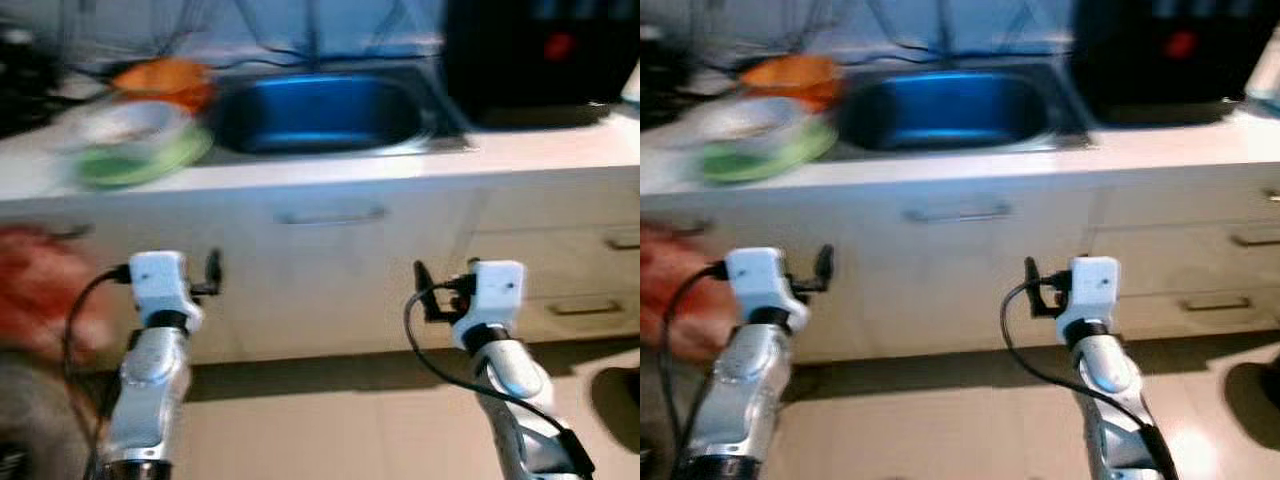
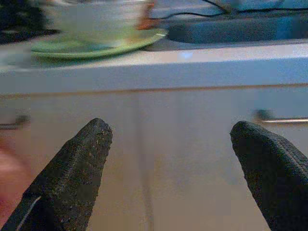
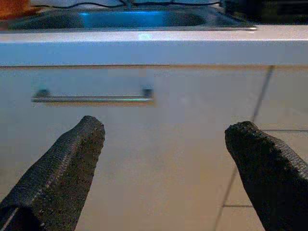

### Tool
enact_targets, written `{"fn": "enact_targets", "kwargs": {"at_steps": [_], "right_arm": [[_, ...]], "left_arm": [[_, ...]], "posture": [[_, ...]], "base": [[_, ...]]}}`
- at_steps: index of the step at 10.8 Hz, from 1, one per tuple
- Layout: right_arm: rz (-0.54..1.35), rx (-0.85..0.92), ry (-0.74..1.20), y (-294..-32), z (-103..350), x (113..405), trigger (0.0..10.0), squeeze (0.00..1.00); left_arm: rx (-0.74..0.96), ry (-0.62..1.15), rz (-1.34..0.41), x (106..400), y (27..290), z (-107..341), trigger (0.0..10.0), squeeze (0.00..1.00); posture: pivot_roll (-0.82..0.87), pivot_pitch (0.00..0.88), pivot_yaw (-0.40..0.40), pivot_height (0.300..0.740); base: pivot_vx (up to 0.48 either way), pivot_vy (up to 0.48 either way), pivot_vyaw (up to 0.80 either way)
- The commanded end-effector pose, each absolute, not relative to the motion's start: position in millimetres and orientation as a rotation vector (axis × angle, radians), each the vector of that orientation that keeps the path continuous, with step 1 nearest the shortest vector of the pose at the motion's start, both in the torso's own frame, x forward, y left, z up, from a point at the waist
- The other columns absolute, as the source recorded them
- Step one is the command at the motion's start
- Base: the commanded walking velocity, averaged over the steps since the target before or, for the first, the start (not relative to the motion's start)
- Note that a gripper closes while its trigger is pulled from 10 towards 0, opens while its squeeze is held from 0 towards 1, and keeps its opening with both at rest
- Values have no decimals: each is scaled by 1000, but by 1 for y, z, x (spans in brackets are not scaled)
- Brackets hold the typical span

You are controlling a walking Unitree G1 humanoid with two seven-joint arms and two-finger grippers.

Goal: Kitchen organization

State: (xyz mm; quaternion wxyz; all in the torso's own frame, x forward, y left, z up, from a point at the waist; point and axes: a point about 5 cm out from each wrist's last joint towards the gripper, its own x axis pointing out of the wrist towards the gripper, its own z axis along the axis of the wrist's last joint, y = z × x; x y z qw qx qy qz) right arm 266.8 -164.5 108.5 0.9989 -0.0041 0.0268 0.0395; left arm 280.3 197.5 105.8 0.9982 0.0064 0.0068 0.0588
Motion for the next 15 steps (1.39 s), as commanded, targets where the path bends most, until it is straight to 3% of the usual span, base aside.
{"fn": "enact_targets", "kwargs": {"at_steps": [1, 5, 12, 15], "right_arm": [[59, -14, 53, -172, 108, 266, 10000, 0], [62, -19, 53, -172, 108, 266, 10000, 0], [63, -37, 35, -171, 111, 265, 10000, 0], [84, -20, -132, -162, 163, 278, 10000, 0]], "left_arm": [[6, 12, 101, 283, 191, 106, 10000, 0], [5, -1, 39, 282, 185, 108, 10000, 0], [38, -7, 25, 281, 185, 109, 10000, 0], [55, -150, -60, 290, 167, 150, 10000, 0]], "posture": [[0, 41, 68, 740], [-2, 39, 65, 740], [-4, 47, 69, 740], [-9, 46, 69, 740]], "base": [[0, 0, 0], [61, 0, 0], [407, 0, 0], [341, 0, 0]]}}
